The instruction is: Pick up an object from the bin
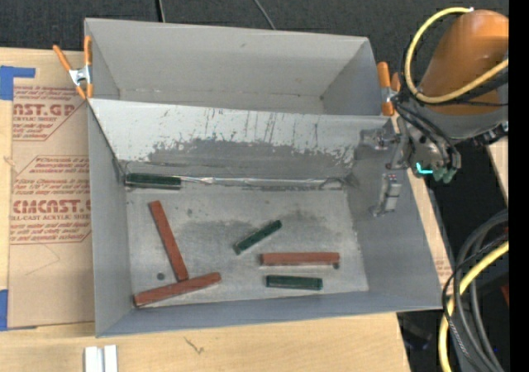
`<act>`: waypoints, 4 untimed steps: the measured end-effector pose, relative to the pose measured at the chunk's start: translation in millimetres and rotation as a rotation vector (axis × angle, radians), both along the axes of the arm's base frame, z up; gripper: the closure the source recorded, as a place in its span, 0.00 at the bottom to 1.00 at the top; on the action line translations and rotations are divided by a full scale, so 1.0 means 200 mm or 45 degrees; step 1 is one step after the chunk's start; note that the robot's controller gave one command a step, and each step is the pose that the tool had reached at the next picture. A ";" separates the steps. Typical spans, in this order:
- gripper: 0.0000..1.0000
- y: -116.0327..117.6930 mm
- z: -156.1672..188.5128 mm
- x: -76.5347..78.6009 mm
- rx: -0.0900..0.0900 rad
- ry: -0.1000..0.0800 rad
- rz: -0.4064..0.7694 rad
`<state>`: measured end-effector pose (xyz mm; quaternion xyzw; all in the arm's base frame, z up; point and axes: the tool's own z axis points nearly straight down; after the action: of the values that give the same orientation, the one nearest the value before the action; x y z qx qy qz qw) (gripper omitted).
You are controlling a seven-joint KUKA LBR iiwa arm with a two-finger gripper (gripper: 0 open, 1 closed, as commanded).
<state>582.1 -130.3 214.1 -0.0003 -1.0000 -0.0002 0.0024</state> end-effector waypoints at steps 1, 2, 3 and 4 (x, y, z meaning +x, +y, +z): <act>1.00 0.00 0.02 0.01 -0.002 -0.009 0.002; 0.00 0.00 0.02 0.01 -0.002 -0.009 0.003; 0.00 0.00 0.02 0.01 -0.002 -0.009 0.003; 0.00 0.13 -0.27 -0.09 -0.003 -0.015 0.027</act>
Offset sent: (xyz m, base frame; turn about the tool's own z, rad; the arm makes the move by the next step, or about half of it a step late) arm 0.0000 0.0000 0.0000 0.0000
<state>563.2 -104.5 159.4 0.0103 -0.9999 0.0009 -0.0033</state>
